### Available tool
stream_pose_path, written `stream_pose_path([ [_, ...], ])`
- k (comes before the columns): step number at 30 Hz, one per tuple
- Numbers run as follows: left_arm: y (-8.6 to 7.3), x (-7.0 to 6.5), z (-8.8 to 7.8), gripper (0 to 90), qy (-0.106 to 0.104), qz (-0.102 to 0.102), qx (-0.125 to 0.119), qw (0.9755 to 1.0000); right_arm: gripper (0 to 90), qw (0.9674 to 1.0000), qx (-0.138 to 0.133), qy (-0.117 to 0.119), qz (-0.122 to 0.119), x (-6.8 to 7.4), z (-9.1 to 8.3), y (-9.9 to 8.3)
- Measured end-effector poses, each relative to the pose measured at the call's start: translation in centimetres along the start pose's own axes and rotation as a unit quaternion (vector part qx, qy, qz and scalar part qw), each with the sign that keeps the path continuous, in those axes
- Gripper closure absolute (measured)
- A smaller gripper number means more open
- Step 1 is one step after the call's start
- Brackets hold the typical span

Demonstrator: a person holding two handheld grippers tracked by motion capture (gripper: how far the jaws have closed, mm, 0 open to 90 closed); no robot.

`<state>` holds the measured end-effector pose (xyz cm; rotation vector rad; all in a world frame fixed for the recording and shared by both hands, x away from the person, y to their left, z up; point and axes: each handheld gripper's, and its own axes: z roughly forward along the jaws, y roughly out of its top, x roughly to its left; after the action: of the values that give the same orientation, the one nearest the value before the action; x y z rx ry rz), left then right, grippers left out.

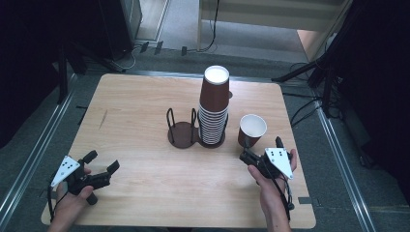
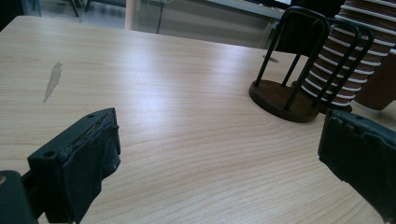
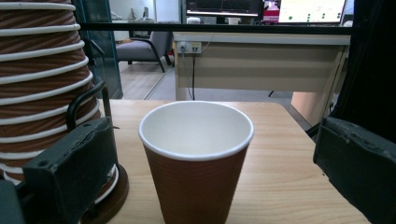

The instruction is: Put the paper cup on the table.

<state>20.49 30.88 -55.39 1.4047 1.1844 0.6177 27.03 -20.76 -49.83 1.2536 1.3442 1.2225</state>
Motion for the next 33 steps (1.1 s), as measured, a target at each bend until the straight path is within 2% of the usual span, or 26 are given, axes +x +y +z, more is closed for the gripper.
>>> stream_pose_path([
  [9, 0.0, 0.0, 0.0, 0.0, 0.000, 0.000, 0.000, 1.0000, 0.0, 1.0000, 0.006, -0.004, -0.004, -1.5, -1.2, -0.9],
  [11, 0.0, 0.0, 0.0, 0.0, -0.001, -0.001, 0.000, 1.0000, 0.0, 0.9999, 0.009, -0.003, 0.004, -1.9, -1.4, -1.2],
  [16, 0.0, 0.0, 0.0, 0.0, 0.000, 0.000, 0.000, 1.0000, 0.0, 0.9999, 0.015, -0.007, 0.001, -2.7, -1.9, -1.8],
  [33, 0.0, 0.0, 0.0, 0.0, 0.000, -0.002, -0.002, 1.0000, 0.0, 0.9989, 0.031, -0.035, 0.001, -6.5, -3.5, -3.7],
])
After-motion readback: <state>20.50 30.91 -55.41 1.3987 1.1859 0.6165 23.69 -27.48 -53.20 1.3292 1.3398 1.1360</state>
